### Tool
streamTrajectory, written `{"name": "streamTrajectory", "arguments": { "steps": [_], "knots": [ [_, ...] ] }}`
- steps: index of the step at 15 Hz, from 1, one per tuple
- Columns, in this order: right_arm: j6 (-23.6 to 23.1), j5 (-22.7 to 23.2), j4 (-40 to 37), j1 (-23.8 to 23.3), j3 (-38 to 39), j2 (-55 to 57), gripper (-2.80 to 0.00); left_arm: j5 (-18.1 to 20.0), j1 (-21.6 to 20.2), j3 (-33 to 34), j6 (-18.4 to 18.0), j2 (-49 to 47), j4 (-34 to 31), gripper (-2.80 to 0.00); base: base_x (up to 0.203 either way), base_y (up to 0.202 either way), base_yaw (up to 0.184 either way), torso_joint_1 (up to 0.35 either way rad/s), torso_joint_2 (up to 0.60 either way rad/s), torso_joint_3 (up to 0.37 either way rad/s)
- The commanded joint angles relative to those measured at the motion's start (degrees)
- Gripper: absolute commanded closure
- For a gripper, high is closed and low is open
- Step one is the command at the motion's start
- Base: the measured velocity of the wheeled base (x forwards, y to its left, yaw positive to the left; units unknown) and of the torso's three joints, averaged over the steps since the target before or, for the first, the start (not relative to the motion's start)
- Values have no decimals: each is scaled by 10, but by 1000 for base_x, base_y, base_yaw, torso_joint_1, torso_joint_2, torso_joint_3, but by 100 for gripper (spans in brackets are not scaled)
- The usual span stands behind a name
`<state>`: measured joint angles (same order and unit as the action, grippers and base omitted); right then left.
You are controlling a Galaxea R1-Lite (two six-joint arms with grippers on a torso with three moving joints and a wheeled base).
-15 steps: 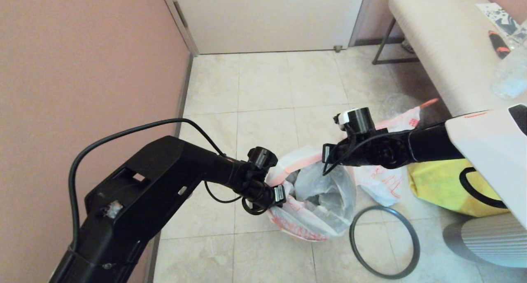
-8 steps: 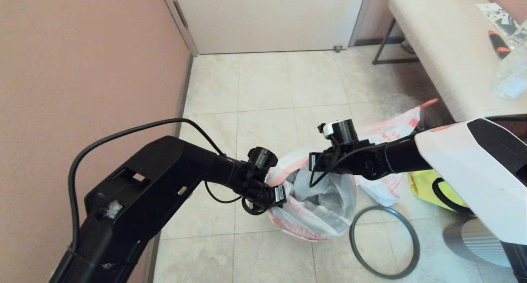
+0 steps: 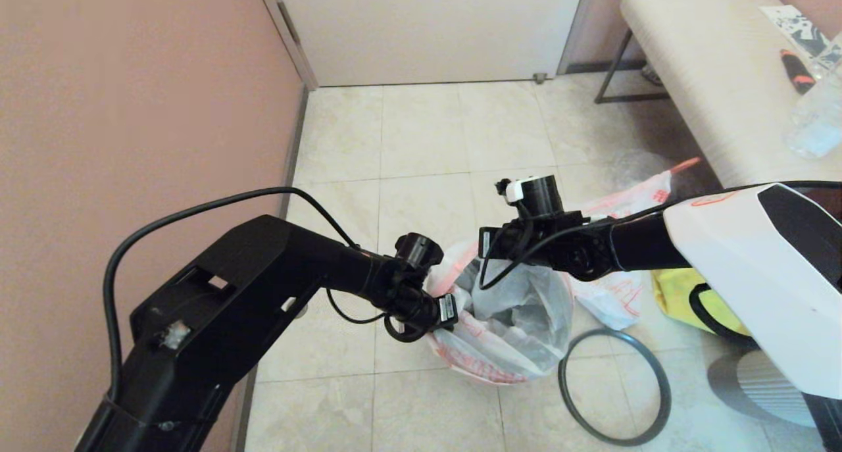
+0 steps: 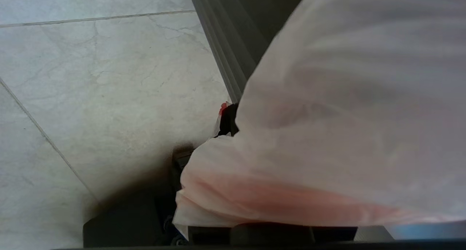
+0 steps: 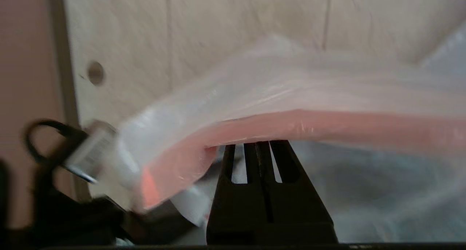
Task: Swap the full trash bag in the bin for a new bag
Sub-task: Put the new garbage bag on the trash can
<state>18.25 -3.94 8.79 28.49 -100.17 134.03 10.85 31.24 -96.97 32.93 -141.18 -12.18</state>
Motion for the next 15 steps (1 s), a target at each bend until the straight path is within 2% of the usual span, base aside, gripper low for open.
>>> {"name": "streamTrajectory", "arguments": {
  "steps": [1, 4, 6, 8, 9, 11, 15],
  "knots": [
    [0, 0, 22, 0, -4, 7, 0, 0, 1, -2, 2, 0, -1, 0, 0, 0, 0, 0, 0, 0],
    [1, 2, 77, -5, -11, 24, 0, -3, 3, -2, 1, 0, -1, 0, 0, 0, 0, 0, 0, 0],
    [0, 2, 88, -21, -59, 54, 0, -7, 4, 3, 0, 0, 1, 0, 0, 0, 0, 0, 0, 0],
    [-1, 3, 71, -49, -122, 95, 0, -12, 4, 4, -2, 0, 5, 0, 0, 0, 0, 0, 0, 0],
    [-15, 11, 60, -66, -129, 108, 0, -12, 2, 4, -1, 0, 9, 0, 0, 0, 0, 0, 0, 0],
    [-42, 14, 53, -80, -125, 124, 0, -12, -1, 8, -1, 1, 21, 0, 0, 0, 0, 0, 0, 0],
    [-44, 13, 17, -106, -122, 117, 0, -11, -7, 7, 0, 1, 29, 0, 0, 0, 0, 0, 0, 0]
  ]
}}
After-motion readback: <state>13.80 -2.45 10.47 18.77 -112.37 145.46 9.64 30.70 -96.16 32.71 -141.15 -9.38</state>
